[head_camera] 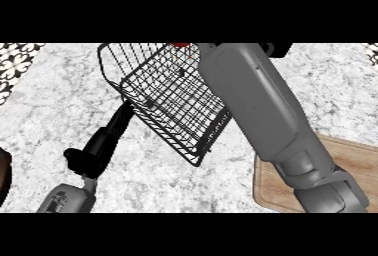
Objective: Pick the tomato from the cutting board and place it in the tiered basket
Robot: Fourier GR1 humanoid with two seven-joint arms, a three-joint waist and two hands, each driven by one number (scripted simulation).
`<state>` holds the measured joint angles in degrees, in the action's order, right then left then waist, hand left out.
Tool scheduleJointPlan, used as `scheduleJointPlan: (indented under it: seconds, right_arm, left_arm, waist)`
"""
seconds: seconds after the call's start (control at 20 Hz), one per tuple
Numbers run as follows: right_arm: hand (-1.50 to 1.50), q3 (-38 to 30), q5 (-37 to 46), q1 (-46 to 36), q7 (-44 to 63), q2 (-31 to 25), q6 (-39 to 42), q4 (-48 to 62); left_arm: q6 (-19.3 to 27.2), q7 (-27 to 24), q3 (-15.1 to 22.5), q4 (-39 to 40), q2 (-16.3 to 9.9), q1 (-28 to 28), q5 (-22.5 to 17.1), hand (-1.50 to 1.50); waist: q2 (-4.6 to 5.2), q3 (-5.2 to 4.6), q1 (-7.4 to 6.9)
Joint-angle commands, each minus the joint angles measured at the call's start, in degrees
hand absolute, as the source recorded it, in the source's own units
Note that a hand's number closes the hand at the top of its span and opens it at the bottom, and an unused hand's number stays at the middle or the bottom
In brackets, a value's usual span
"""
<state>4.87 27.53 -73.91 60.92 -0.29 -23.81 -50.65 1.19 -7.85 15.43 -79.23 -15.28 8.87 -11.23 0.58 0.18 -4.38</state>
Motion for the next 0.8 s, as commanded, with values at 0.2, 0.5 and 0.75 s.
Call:
scheduleJointPlan:
  seconds: [0.2,0.5,0.75]
  right_arm:
    - [-1.50,2.9,-4.7,-3.1,3.9,0.3,-18.9,3.9]
    - [-1.50,2.5,12.0,-4.4,7.4,-3.3,-25.9,9.3]
    - [-1.50,1.4,19.7,-3.4,11.7,-5.9,-29.0,5.3]
  left_arm:
    - [-0.2,3.2,-1.3,1.8,0.2,0.7,-0.6,0.00]
    - [0.8,0.8,-2.8,0.3,-0.7,-3.8,-0.6,0.00]
    - [2.1,1.8,-3.8,-0.8,-0.9,-6.0,-0.9,0.00]
  waist:
    - [-0.35,-0.27,2.08]
    - [-1.30,-0.34,5.68]
    - [-2.39,-0.26,8.28]
